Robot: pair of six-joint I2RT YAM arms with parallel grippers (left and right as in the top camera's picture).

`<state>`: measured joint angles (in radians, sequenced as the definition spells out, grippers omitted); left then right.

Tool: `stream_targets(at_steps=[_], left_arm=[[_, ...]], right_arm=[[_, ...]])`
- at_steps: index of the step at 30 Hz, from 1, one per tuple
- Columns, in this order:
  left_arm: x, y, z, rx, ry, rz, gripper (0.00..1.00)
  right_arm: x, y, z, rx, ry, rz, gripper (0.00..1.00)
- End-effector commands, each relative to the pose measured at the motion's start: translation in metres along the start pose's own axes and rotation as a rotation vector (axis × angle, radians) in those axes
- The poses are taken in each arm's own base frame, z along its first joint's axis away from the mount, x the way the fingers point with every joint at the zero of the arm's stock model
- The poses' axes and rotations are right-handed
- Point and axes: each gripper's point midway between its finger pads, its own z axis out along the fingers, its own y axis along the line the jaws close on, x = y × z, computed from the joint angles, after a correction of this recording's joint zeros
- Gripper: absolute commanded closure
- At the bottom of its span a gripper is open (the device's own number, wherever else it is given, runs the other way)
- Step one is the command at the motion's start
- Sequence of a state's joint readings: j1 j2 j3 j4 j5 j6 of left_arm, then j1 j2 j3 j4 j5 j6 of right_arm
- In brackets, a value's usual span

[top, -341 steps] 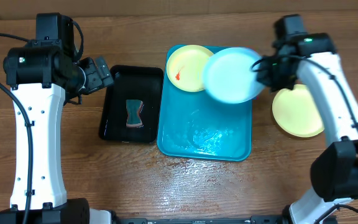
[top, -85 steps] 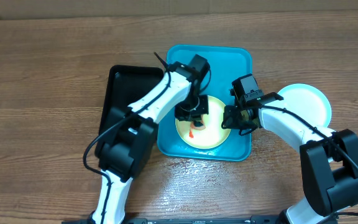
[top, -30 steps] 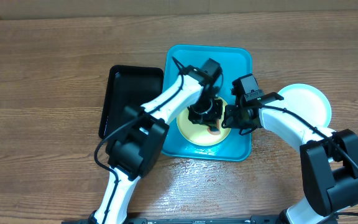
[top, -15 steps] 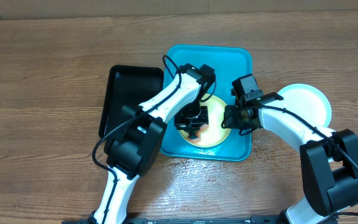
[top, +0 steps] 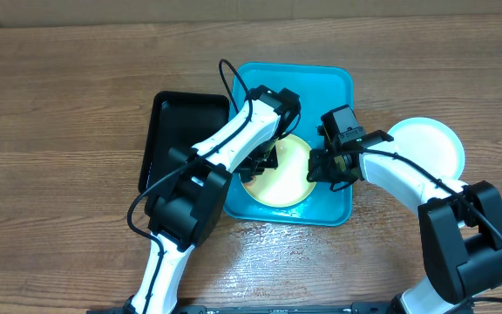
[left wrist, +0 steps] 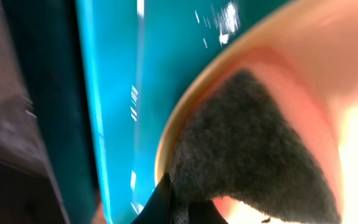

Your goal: Clean dirty plates on tray and stack at the side

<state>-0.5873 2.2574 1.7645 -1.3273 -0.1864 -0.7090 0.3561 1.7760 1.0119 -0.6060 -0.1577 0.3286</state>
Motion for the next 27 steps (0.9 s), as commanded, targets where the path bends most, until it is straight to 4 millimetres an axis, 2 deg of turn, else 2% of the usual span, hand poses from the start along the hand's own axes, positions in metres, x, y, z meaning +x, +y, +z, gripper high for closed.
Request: stream_targets(at_steps=[1,8,15,18,22,27], left_arm=[[-0.041,0.039,-0.011,-0.177,-0.195,-0.01,0.96],[-0.072,0.013,-0.016,-0.102,-0.318,0.149,0.96],[-0.088,-0.003,-0.021,-0.035,-0.387,0.15,0.96],[-0.09,-0.018,-0.022,0.047,-0.386,0.149,0.96],[-0.087,-0.053,-0.027,0.235,-0.365,0.169,0.96],[-0.069,-0.088,-0.036,0.45,-0.277,0.219,0.96]], right_arm=[[-0.009,-0.019,-0.001,0.089,-0.029,0.001,0.96],[-0.009,-0.019,-0.001,0.089,-0.029,0.001,0.96],[-0.004,-0.021,-0.001,0.096,-0.013,0.003,0.96],[-0.004,-0.022,-0.001,0.104,-0.012,0.004,0.96],[-0.003,-0.022,-0.001,0.105,-0.01,0.004,0.96],[-0.003,-0.023,-0.001,0.105,-0.01,0.004,0.96]])
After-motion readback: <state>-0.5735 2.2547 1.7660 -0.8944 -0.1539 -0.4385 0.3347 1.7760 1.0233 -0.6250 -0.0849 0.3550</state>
